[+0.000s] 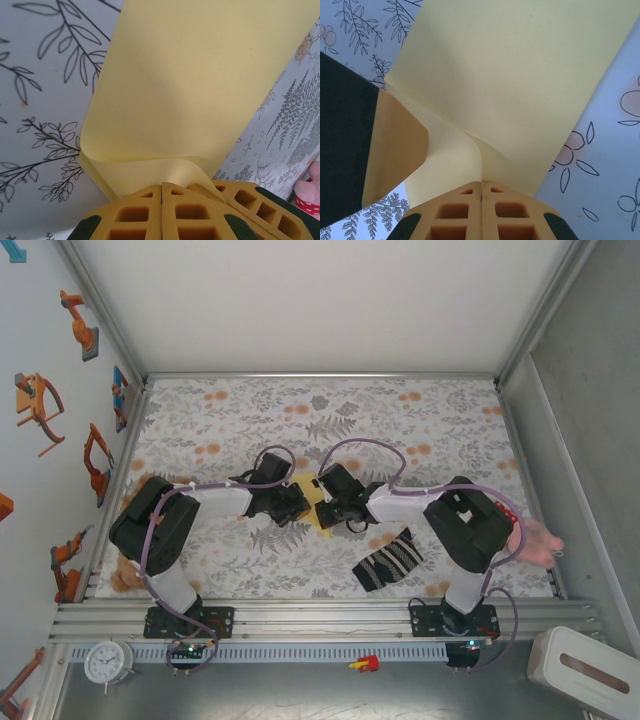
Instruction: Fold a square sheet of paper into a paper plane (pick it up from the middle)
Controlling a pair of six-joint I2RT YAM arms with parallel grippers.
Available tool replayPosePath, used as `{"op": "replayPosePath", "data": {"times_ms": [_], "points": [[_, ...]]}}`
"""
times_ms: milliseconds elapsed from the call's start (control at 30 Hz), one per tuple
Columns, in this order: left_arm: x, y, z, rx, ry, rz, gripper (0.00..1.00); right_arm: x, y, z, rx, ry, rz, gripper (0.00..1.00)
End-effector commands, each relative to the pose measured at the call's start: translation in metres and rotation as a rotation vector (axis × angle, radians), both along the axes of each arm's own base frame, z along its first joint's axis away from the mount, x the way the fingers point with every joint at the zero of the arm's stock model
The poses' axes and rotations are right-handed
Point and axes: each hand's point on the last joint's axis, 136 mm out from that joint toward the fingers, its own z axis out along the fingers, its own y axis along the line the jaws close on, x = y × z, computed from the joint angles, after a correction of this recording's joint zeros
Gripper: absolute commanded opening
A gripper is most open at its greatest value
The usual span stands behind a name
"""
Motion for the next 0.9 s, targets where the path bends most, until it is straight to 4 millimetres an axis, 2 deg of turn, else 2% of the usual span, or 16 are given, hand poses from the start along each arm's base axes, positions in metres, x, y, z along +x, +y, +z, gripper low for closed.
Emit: {"op": "replayPosePath", "data": {"times_ms": [0,633,867], "points": [[-0.004,0.004,-0.007,0.031,0.023,-0.001,0.08,-0.003,-0.010,-0.018,-0.055,0.046,-0.027,0.00],[-0.008,0.007,-0.018,0.055,0.047,-0.004,0.07,-0.004,-0.010,-0.018,-0.057,0.052,-0.028,0.00],[-0.012,0.015,-0.027,0.097,0.068,-0.002,0.07,-0.003,-0.009,-0.014,-0.047,0.050,-0.035,0.00]]}}
